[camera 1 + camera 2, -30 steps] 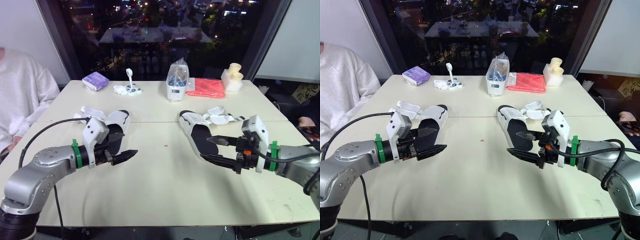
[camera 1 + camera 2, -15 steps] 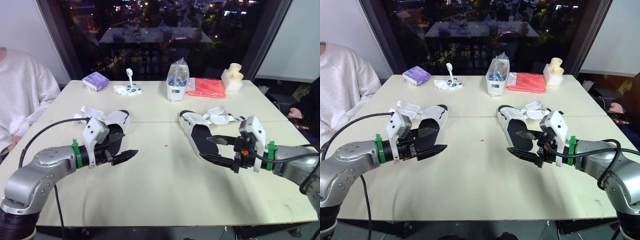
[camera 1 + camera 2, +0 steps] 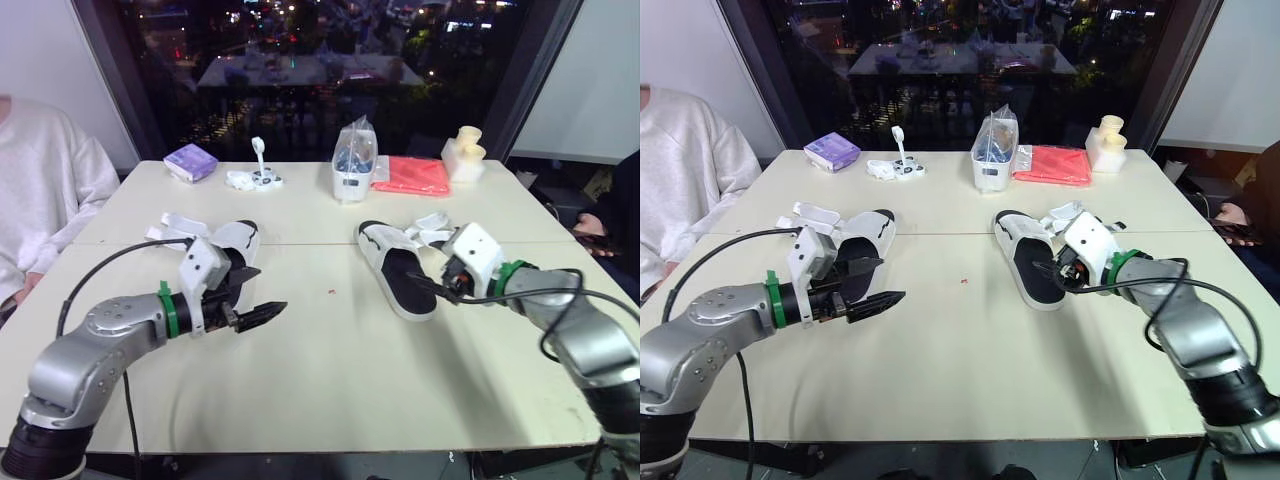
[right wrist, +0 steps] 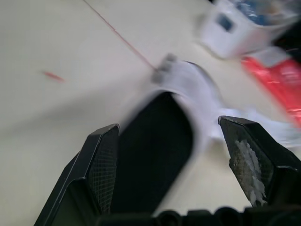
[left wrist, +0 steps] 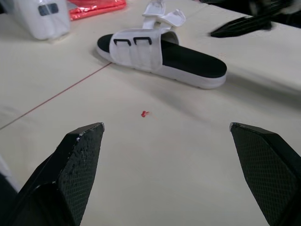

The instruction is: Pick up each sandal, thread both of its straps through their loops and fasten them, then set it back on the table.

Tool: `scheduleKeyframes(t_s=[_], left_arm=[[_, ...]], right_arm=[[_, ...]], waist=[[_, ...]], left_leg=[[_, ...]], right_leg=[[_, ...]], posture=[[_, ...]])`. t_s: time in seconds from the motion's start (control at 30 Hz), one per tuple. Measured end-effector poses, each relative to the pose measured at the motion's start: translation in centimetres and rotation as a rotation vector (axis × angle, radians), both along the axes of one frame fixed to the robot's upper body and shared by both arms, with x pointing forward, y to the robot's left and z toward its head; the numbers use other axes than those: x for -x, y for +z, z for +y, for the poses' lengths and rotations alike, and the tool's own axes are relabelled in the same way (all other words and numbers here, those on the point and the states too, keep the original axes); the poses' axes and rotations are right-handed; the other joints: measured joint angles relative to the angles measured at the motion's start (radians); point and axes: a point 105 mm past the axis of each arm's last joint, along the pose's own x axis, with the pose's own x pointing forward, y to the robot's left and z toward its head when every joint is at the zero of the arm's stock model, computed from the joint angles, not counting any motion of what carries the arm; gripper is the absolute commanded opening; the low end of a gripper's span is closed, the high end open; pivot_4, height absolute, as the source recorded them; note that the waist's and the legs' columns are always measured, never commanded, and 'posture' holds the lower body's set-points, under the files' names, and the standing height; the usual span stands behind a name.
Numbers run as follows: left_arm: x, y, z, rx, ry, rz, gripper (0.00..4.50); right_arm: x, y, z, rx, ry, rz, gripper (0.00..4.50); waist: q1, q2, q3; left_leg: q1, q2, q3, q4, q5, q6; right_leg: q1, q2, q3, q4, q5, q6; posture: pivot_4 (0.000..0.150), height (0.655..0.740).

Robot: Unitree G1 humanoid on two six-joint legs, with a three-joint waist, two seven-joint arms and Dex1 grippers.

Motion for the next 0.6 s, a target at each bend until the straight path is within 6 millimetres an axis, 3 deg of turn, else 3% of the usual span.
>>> scheduleKeyframes(t_s=[0.27,0.6], left_arm=[[-0.2,0.0,-0.3,0.003,0.01,-0.023,4.5],[-0.3,-0.4,-0.5,0.01,0.03,-0.028,4.5]], right_arm=[[-4.9,-2.8,0.7,0.276,-0.002,-0.164,3.67],[-9.6,-2.9,3.1,0.456,-0.057,-0.334,3.67]], waist=[[-0.001,0.0,0.0],[-0.011,0.0,0.0]], left_leg=[[0.0,0.0,0.001,0.001,0.001,-0.001],[0.0,0.0,0.001,0.001,0.002,-0.004]], right_leg=[[0.0,0.001,0.0,0.0,0.0,0.0],[0.0,0.001,0.001,0.002,0.0,0.0]], posture=[[0.15,0.74],[0.15,0.74]])
